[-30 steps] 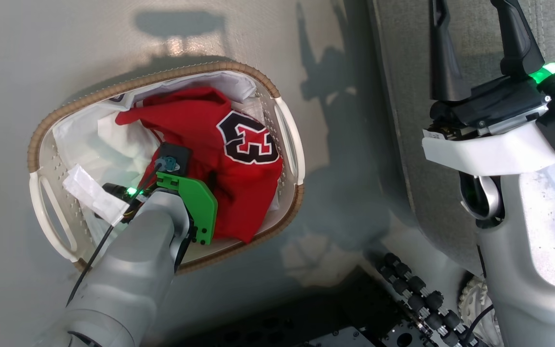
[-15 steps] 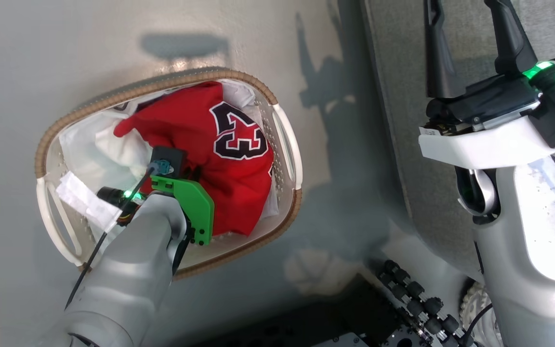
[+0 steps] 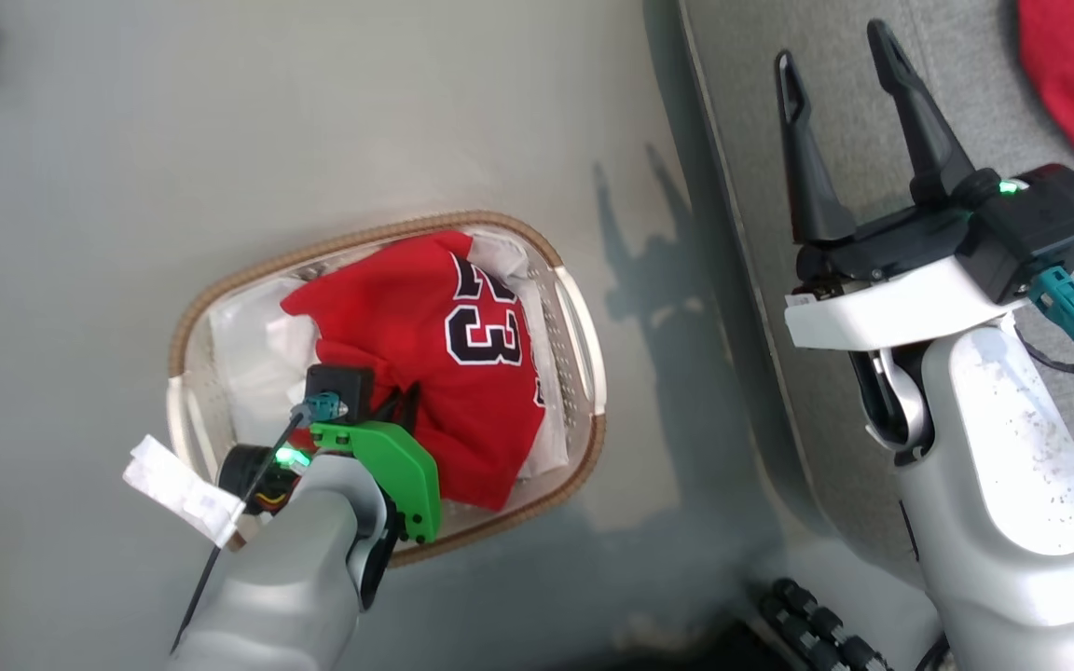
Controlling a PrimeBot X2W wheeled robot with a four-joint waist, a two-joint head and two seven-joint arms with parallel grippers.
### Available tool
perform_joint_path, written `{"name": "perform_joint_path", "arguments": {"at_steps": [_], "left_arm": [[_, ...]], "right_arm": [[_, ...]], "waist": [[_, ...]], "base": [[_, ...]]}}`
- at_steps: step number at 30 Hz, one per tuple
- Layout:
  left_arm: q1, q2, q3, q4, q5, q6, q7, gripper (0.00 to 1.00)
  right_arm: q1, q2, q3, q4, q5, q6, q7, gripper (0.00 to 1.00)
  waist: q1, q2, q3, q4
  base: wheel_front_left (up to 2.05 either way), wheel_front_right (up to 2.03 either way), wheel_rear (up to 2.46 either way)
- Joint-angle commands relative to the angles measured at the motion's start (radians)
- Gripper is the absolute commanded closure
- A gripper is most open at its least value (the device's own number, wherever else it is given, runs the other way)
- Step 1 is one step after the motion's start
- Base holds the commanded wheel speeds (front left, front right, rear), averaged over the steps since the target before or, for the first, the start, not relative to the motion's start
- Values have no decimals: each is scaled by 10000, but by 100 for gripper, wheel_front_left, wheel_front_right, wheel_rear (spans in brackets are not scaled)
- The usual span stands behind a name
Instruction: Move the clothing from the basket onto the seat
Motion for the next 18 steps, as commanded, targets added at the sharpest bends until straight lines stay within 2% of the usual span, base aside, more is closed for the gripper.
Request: {"name": "perform_joint_path", "arguments": {"at_steps": [1,8,18], "left_arm": [[187,45,56,-130,-83,17,-89,100],[932,39,805,-1326,551,188,-86,100],[2471,40,2613,-3409,2136,279,-80,100]], "right_arm": [[226,-42,-51,129,-78,-14,-2,0],[708,-43,4,654,-191,-14,-2,0],[1699,-43,37,1235,-179,-14,-4,0]], "waist": [[0,0,-1071,636],[0,0,-2386,1088],[0,0,-4139,1493]], "base": [[0,0,0],[0,0,0],[0,0,0]]}}
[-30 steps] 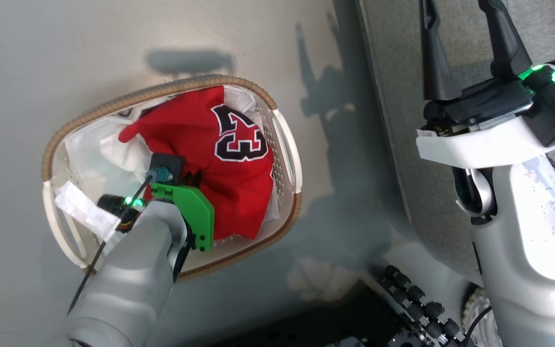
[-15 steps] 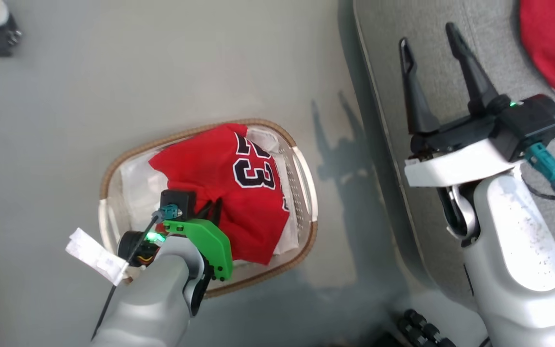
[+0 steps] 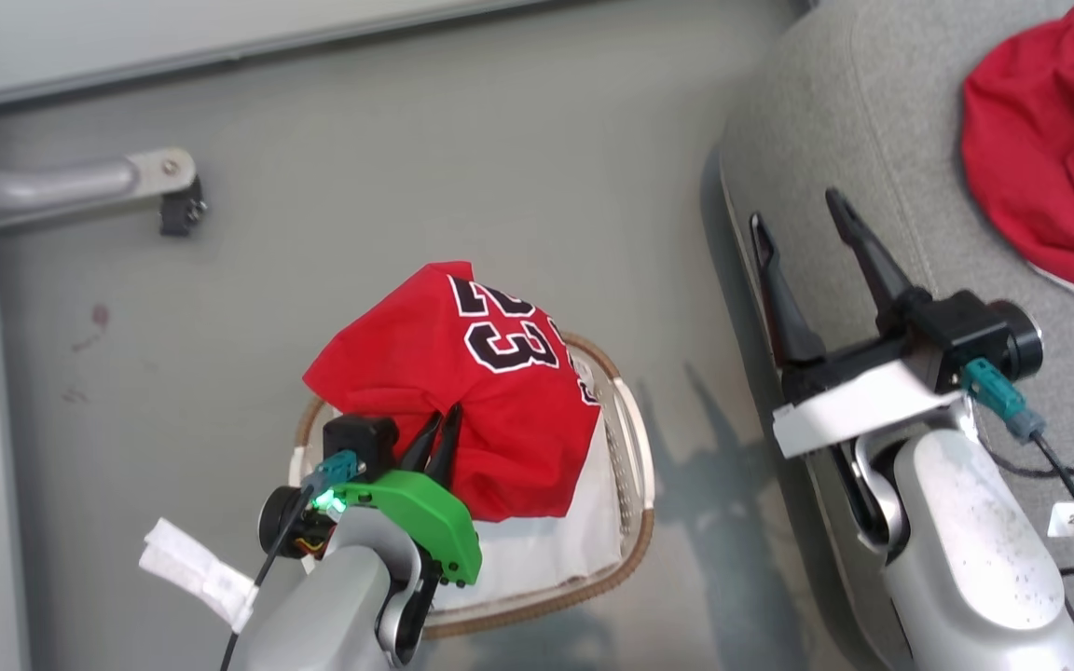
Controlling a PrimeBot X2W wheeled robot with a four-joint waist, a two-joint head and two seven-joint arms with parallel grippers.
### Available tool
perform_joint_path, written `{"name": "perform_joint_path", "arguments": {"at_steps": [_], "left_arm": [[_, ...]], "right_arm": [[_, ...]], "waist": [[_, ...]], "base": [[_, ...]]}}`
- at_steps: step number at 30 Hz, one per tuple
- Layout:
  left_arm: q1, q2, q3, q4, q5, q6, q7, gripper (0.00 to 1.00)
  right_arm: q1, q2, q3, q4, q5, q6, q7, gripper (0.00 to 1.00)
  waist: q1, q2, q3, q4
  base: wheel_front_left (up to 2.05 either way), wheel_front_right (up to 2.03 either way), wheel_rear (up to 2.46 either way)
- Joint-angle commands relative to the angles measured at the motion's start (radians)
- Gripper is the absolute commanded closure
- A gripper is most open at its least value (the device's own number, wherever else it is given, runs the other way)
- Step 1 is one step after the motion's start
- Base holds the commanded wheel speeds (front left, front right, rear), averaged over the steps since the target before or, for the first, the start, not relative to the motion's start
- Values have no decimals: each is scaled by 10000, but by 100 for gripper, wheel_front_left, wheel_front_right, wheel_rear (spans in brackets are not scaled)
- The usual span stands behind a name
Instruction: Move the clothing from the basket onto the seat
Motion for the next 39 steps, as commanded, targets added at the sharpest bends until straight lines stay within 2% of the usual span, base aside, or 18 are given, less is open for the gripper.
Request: {"name": "perform_joint_path", "arguments": {"at_steps": [1,12,18,26,39], "left_arm": [[356,36,217,-267,275,40,-38,100],[1510,38,1721,-2017,1291,-56,-39,100],[1861,36,2230,-2783,1608,-95,-40,100],[2267,36,2519,-3503,1730,-73,-40,100],[2483,38,2478,-4065,1731,-15,-40,100]], "right_arm": [[314,-46,-32,80,-8,-14,-4,0],[1378,-44,-50,492,68,-14,-2,0],[1886,-44,130,755,97,-14,-4,0],[2481,-46,352,1067,210,-14,-4,0],[2890,-44,553,1295,184,-14,-3,0]], "waist": [[0,0,-1187,511],[0,0,-2561,697],[0,0,-3135,744],[0,0,-3767,776],[0,0,-4091,891]], "base": [[0,0,0],[0,0,0],[0,0,0],[0,0,0],[0,0,0]]}}
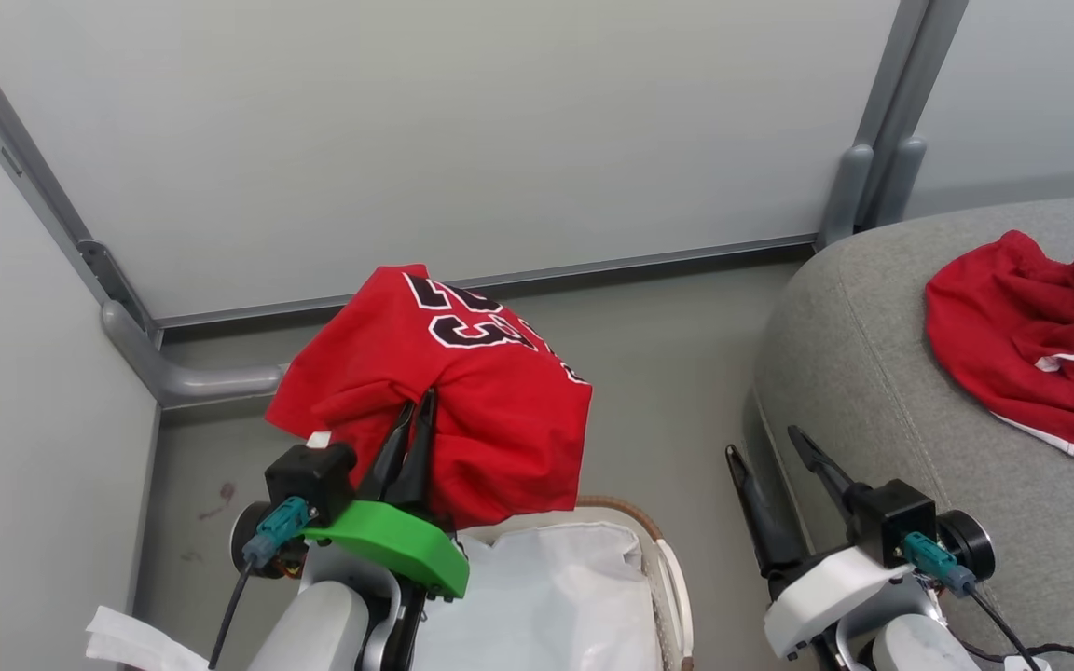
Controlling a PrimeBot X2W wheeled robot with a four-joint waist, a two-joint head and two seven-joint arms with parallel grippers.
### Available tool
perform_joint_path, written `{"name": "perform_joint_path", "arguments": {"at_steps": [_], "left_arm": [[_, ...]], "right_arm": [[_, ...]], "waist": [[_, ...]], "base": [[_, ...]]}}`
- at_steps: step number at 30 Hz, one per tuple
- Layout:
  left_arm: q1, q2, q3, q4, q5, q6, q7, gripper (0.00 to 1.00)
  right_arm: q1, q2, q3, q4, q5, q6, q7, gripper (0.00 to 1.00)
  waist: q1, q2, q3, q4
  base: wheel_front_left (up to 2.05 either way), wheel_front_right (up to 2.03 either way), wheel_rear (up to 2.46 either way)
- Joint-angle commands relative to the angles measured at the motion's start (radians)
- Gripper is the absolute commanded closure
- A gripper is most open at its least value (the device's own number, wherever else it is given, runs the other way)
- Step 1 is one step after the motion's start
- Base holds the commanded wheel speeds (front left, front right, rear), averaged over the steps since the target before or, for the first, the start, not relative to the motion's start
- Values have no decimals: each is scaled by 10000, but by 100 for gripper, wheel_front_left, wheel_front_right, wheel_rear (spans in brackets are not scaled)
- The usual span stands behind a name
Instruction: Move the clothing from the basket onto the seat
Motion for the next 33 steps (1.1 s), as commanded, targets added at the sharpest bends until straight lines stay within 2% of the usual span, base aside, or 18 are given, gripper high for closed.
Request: {"name": "perform_joint_path", "arguments": {"at_steps": [1,9,20,26,33], "left_arm": [[149,41,10,-54,-34,19,-38,100],[128,40,-105,-148,-28,23,-38,100],[-116,40,-410,5,-114,77,-38,100],[-222,40,-593,85,-198,89,-38,100],[-385,40,-931,44,-309,103,-38,100]], "right_arm": [[115,-39,106,15,-48,-13,-3,0],[-445,-58,1239,48,32,-14,-3,0],[-2151,-281,4254,389,68,-14,-3,0],[-2967,-385,5736,1300,80,-14,-3,0],[-3474,-239,5957,2501,-385,-14,-2,0]], "waist": [[1,0,-8,40],[1,0,71,213],[1,0,227,516],[1,0,292,616],[1,0,421,701]], "base": [[0,0,0],[0,0,0],[0,0,0],[0,0,0],[0,0,0]]}}
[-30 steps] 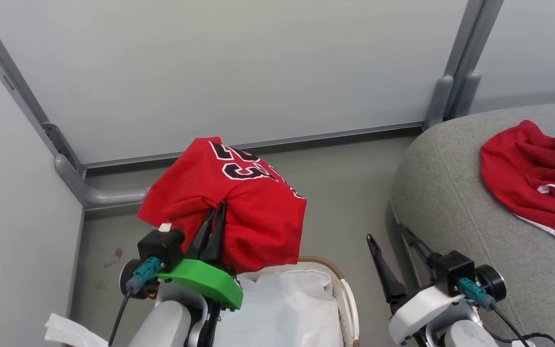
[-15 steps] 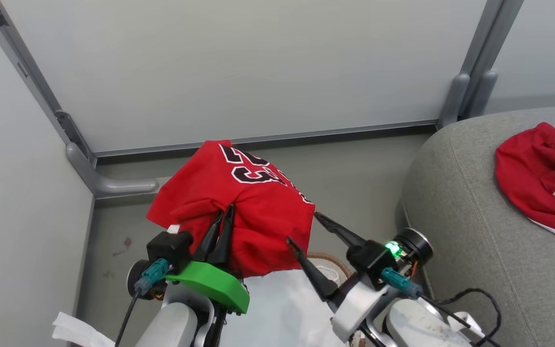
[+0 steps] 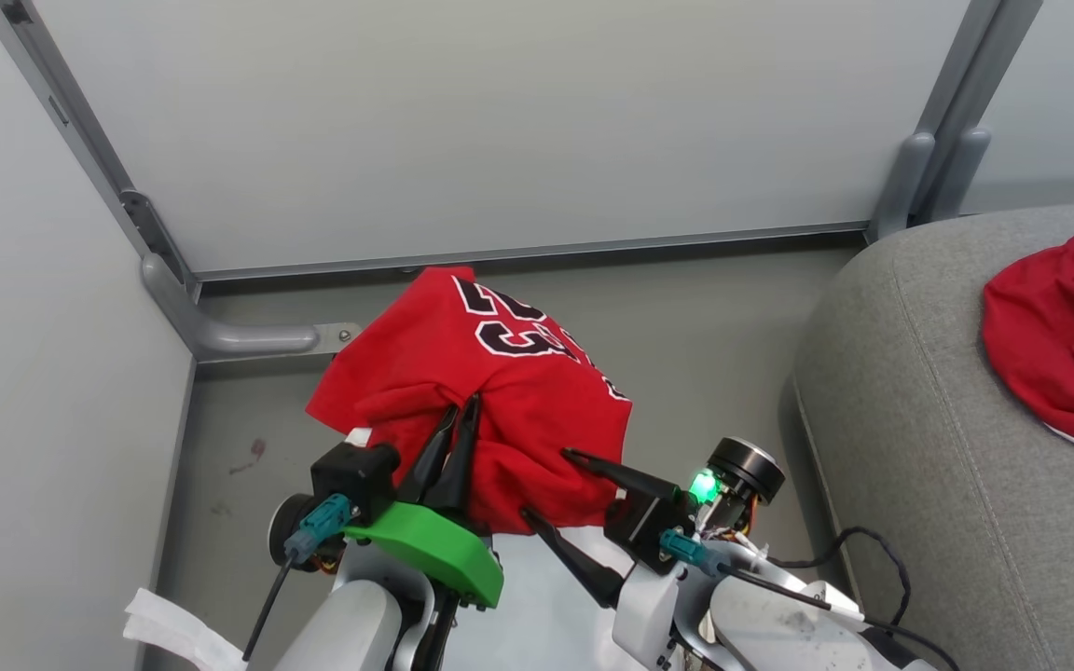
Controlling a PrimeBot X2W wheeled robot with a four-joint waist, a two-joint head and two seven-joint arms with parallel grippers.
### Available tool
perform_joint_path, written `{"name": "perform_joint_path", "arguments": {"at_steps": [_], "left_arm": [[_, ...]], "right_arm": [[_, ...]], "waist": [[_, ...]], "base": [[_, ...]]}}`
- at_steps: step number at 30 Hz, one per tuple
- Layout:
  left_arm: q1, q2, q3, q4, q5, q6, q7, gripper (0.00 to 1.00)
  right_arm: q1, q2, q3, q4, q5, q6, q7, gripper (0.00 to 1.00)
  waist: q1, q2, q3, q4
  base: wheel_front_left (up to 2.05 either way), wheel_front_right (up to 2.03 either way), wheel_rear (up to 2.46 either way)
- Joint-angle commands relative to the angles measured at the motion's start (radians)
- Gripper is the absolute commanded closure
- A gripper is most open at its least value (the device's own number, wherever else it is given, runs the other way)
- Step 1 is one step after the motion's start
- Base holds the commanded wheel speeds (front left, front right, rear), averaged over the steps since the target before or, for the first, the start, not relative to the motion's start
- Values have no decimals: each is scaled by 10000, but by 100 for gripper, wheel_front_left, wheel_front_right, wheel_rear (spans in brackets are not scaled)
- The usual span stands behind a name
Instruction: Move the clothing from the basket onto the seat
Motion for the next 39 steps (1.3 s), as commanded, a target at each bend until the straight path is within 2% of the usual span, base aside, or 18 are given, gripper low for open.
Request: {"name": "perform_joint_path", "arguments": {"at_steps": [1,14,23,24,25,26,39], "left_arm": [[-192,38,-54,-50,-72,36,-38,100],[-474,38,-923,-143,-352,57,-39,100],[-553,38,-1518,-175,-657,49,-39,100],[-540,37,-1596,-171,-688,38,-39,100],[-529,38,-1645,-175,-719,46,-39,100],[-530,40,-1707,-179,-755,68,-39,100],[-528,40,-1554,-67,-768,217,-39,100]], "right_arm": [[-90,36,-33,221,-103,-14,-3,0],[-128,207,-849,1489,-732,-14,-2,0],[-195,203,-1209,1789,-955,-14,-3,0],[-164,204,-1257,1850,-941,-14,-3,22],[-136,209,-1275,1877,-895,-14,-3,66],[-83,212,-1263,1972,-773,-14,-3,100],[238,193,-1296,2239,-97,-14,-2,100]], "waist": [[0,0,38,21],[0,0,112,204],[0,0,18,448],[0,0,-25,495],[0,0,-43,521],[0,0,-61,553],[0,0,-78,477]], "base": [[0,0,0],[0,0,0],[0,0,0],[0,0,0],[0,0,0],[0,0,0],[0,0,0]]}}
